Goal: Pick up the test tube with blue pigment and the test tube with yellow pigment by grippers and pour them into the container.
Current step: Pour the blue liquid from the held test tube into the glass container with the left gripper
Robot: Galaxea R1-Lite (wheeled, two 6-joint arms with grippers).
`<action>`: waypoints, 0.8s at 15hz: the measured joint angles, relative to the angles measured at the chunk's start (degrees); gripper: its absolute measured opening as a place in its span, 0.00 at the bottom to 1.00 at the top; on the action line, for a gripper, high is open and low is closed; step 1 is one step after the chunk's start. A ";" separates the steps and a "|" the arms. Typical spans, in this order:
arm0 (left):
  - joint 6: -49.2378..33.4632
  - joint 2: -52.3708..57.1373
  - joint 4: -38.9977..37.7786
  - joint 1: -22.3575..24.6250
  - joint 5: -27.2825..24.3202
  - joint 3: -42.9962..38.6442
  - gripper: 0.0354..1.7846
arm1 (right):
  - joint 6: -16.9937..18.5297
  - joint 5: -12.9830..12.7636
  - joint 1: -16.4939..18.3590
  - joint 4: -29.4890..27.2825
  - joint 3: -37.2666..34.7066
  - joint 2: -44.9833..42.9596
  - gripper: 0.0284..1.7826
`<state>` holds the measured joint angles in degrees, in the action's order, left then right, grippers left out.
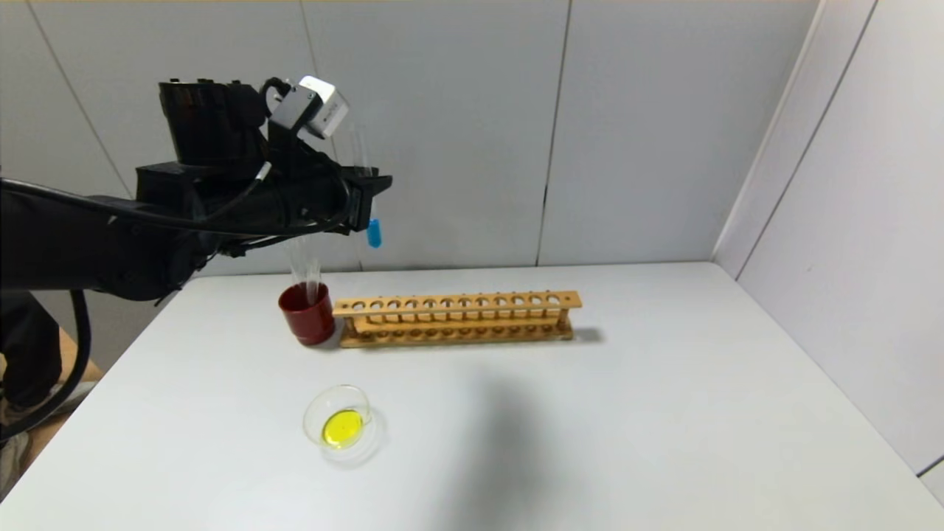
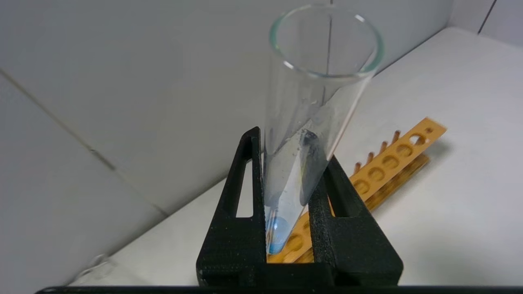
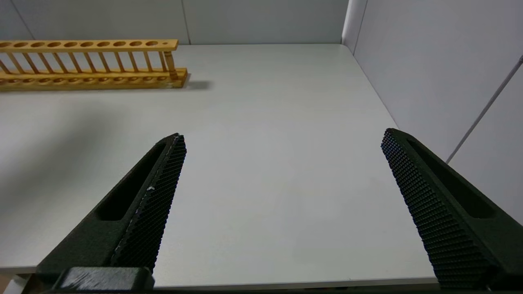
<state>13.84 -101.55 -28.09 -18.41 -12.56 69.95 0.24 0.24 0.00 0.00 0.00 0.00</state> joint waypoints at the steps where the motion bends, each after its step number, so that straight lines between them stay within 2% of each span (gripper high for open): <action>1: 2.72 1.52 0.04 1.02 -0.01 -1.45 0.17 | -0.02 -0.02 0.00 0.00 0.00 0.00 0.98; 4: 10.00 6.18 0.33 4.28 -0.50 -6.06 0.17 | 0.00 0.00 0.00 0.00 0.00 0.00 0.98; 8: 13.09 11.80 -0.90 8.50 -0.61 -13.75 0.17 | 0.00 0.00 0.00 0.00 0.00 0.00 0.98; 12: 17.14 16.80 -2.69 11.02 -4.91 -21.99 0.17 | -0.02 0.00 0.00 0.00 0.00 0.00 0.98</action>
<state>30.98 -84.75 -30.78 -7.39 -17.47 47.96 0.22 0.24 0.00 0.00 0.00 0.00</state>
